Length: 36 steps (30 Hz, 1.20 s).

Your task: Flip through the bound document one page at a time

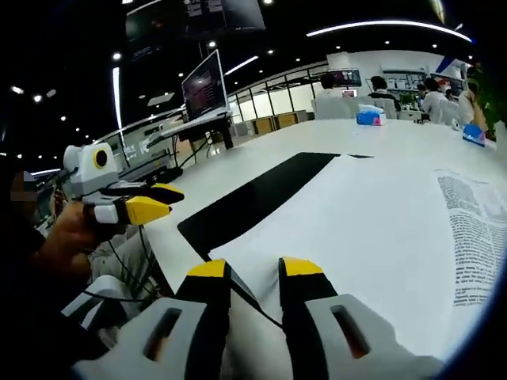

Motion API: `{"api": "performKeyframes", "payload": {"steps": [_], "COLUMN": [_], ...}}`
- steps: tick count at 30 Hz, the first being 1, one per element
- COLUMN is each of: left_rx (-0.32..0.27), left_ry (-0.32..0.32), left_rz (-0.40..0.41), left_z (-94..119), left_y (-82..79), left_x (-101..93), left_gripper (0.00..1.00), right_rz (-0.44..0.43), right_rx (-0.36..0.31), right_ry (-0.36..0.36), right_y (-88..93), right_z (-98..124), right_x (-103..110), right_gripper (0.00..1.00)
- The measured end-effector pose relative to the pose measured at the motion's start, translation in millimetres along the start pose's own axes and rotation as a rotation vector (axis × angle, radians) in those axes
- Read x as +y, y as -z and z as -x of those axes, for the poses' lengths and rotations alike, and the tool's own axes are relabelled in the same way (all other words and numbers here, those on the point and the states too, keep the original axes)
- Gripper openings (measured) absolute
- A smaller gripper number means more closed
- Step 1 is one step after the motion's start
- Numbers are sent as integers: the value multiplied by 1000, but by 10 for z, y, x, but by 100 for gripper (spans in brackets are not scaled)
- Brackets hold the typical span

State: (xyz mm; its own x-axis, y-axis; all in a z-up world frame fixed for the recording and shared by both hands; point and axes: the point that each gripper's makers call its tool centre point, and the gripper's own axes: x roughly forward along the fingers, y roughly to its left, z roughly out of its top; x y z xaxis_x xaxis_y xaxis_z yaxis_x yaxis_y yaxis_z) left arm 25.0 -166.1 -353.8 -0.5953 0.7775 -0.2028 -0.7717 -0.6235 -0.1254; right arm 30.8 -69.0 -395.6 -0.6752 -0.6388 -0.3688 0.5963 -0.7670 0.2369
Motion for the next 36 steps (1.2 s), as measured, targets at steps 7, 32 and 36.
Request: {"api": "performKeyframes", "payload": {"steps": [7,32,36], "left_rx": [-2,71,139], "left_ry": [6,135,173], "left_rz": [-14,-67,-66], "left_z": [-21,-369,-452], "left_y": [-37,-212,-208], "left_x": [-47,-289,-321], "left_gripper": [24,26,26], "right_rz": [14,-9,-50], "right_rx": [9,20,32], "right_ry": [-16,-30,-40], "right_y": [11,55,38], "right_z": [13,19,24], "right_x": [140,343,321], "right_gripper": [36,44,44]}}
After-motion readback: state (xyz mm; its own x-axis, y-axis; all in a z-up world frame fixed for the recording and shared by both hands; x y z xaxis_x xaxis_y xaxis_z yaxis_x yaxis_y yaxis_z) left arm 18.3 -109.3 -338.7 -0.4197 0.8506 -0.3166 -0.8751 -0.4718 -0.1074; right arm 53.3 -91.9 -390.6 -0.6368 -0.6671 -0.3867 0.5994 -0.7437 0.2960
